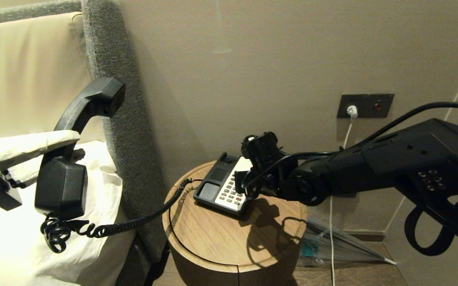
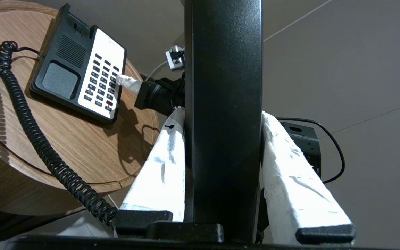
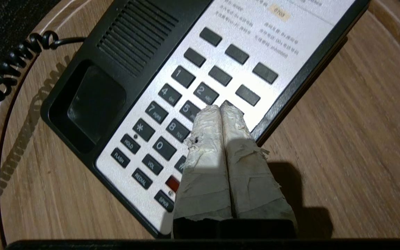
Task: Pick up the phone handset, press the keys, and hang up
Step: Dial the number
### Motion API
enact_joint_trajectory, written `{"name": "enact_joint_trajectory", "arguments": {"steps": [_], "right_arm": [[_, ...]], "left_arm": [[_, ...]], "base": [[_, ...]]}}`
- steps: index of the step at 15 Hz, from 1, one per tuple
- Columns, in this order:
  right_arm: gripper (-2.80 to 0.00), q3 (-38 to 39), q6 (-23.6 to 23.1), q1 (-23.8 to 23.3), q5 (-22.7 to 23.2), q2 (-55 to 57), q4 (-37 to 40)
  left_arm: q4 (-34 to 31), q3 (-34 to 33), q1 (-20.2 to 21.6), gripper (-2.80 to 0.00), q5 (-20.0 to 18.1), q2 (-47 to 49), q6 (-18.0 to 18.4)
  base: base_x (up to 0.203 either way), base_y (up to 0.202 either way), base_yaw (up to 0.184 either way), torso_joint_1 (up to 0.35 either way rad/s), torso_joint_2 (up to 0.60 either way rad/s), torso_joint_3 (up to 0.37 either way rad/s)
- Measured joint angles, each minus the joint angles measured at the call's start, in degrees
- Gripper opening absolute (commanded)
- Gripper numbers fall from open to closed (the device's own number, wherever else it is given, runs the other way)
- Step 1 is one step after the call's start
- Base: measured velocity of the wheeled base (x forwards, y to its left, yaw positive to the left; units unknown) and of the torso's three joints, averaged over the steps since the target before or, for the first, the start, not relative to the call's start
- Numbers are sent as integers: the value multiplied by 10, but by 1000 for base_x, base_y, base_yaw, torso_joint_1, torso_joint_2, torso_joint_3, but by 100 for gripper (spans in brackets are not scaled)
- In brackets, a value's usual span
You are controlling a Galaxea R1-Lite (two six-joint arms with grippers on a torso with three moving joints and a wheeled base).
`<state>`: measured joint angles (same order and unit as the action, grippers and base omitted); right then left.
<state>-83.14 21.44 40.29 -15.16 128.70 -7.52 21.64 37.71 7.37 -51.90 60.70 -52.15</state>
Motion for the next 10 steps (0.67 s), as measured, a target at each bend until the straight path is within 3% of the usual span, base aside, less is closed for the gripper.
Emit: {"name": "enact_joint_trajectory", "arguments": {"steps": [10], "right_arm": [[-280,23,1,15,0,-5,4]], "left_arm": [[0,-1,0,-280,0,-2,0]], "base": [[0,0,0,0,0,0]]}}
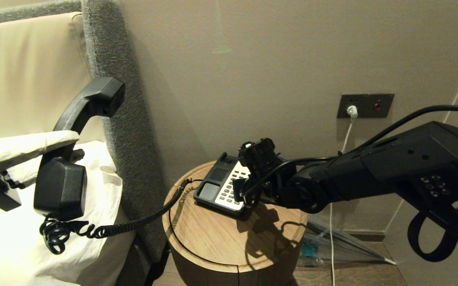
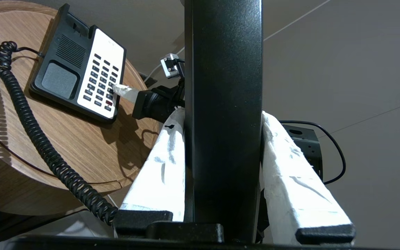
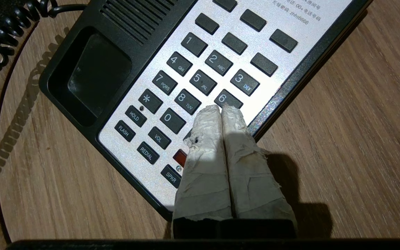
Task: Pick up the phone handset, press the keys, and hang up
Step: Dial the number
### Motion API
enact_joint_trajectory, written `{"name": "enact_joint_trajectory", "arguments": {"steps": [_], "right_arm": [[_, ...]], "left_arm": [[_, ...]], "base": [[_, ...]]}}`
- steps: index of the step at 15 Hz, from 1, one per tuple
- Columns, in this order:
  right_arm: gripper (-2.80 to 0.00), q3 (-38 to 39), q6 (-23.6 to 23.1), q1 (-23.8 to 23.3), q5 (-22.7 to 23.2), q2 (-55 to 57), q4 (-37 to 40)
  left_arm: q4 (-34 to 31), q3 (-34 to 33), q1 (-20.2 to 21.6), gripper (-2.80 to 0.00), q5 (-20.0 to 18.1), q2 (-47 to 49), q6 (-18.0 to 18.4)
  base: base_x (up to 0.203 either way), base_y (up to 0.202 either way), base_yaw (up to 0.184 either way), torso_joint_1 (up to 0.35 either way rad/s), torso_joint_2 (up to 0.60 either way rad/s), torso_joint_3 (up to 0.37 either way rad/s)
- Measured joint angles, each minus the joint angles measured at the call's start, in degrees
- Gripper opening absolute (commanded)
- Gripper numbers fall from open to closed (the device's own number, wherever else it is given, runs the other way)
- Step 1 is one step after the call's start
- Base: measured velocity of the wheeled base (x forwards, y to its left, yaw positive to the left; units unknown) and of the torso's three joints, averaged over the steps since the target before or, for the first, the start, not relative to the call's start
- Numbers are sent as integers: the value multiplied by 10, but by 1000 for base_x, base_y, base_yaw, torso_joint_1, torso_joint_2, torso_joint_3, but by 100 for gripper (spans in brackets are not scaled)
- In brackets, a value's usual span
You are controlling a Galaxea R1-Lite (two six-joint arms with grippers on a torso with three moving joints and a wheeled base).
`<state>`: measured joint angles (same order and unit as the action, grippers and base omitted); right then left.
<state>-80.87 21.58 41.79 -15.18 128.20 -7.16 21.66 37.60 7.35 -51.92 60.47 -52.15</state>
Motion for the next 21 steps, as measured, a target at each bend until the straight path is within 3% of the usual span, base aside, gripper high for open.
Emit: {"name": "enact_joint_trajectory", "arguments": {"steps": [21], "right_arm": [[-280,11,-2,0,-2,11,-6]], "left_arm": [[0,-1,0,-280,0,0,0]], "base": [[0,0,0,0,0,0]]}}
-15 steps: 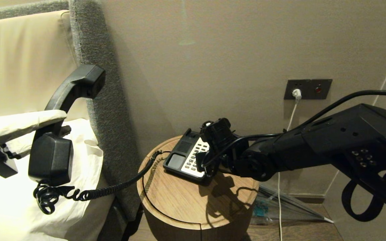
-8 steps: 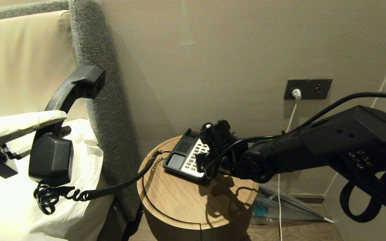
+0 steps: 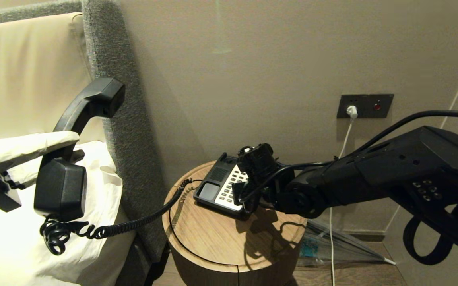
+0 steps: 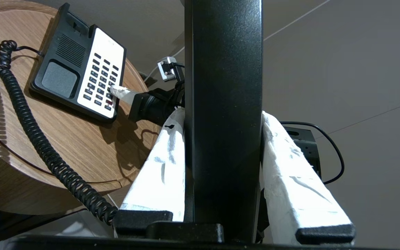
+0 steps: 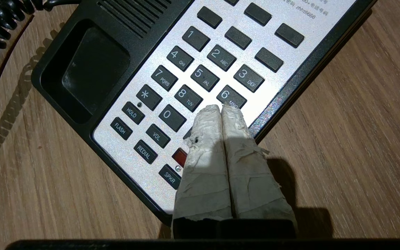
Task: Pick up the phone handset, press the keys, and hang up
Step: Dial the number
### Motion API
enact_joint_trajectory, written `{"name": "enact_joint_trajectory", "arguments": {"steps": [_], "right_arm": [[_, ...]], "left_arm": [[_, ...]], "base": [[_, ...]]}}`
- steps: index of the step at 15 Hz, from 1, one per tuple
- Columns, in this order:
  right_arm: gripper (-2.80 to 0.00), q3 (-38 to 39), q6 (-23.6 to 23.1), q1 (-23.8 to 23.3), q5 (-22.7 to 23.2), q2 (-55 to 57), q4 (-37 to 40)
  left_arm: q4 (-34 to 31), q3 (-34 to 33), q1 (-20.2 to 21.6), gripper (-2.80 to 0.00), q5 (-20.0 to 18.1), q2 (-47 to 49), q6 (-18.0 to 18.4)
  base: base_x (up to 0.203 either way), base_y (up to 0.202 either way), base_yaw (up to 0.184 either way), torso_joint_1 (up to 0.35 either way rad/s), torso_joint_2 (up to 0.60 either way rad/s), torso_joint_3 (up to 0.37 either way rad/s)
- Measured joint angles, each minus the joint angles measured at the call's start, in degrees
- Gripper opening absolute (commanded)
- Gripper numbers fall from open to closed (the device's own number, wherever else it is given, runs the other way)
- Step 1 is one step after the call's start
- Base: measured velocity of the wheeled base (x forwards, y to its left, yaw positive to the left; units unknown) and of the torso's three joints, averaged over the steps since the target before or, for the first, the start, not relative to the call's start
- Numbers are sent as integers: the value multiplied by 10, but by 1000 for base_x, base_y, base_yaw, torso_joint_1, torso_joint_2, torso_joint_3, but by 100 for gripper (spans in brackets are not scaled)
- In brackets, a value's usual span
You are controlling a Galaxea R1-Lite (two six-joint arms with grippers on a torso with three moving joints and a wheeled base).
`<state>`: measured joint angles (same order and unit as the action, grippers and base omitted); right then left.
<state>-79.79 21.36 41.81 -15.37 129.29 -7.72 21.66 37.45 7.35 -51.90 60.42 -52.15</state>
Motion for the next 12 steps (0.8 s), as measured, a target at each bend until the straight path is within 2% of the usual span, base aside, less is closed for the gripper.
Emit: {"name": "enact_joint_trajectory", "arguments": {"steps": [12], "right_arm": [[-280,-42,-3,-13,-5,-3,6]], "left_arm": [[-1,0,0,-280,0,-5,0]], "base": [[0,0,0,0,0,0]]}}
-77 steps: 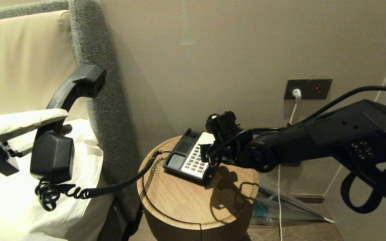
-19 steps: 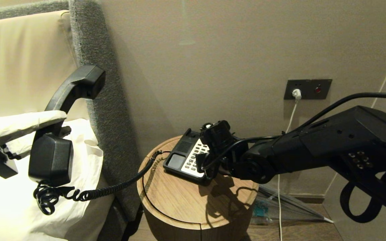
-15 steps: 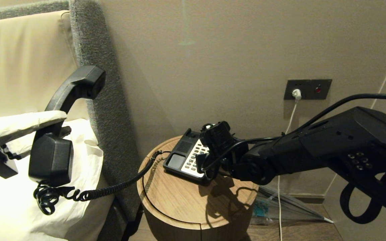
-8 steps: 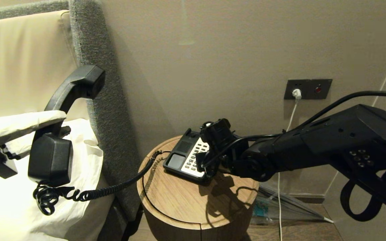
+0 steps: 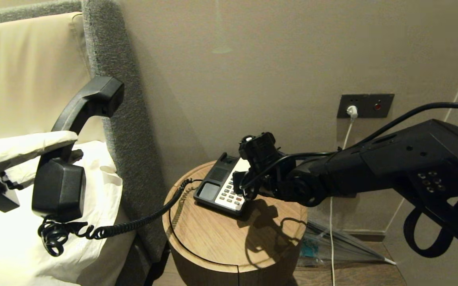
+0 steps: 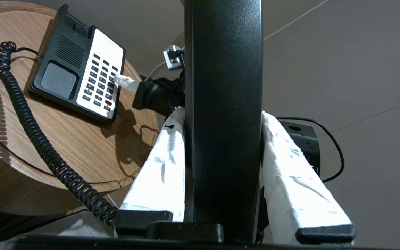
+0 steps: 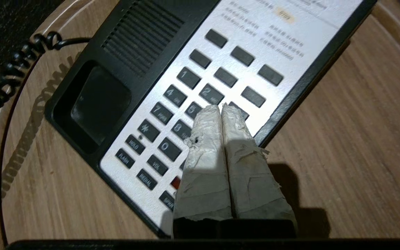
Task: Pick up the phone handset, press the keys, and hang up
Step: Dial the number
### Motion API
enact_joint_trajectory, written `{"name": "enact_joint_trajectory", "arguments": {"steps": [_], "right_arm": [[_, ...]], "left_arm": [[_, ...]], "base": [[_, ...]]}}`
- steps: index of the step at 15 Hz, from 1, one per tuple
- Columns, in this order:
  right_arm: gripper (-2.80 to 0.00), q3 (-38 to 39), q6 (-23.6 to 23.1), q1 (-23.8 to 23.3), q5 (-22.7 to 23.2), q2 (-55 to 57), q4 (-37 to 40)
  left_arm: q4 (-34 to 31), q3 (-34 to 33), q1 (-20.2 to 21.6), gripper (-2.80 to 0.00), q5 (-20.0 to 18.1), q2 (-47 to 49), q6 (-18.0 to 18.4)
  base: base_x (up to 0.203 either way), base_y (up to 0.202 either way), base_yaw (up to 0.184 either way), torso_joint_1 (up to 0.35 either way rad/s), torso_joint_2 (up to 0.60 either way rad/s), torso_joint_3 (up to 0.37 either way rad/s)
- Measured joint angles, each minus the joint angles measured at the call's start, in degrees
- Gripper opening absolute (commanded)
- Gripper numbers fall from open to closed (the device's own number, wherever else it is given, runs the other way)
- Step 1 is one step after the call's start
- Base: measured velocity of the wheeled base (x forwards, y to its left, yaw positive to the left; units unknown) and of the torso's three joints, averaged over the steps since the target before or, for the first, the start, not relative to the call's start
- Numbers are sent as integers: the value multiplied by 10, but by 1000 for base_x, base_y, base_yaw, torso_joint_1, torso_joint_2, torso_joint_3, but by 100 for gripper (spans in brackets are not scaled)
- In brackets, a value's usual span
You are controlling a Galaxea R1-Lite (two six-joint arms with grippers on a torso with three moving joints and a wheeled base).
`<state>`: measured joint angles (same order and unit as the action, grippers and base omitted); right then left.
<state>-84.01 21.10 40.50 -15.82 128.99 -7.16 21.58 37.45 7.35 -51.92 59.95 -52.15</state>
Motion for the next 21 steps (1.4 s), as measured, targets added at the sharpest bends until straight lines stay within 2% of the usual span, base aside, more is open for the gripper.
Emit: {"name": "enact_joint_trajectory", "arguments": {"steps": [21], "right_arm": [[-280,-5,0,-12,0,17,0]], "left_arm": [[0,-6,0,-280,-2,-1,0]], "base": [[0,0,0,0,0,0]]}}
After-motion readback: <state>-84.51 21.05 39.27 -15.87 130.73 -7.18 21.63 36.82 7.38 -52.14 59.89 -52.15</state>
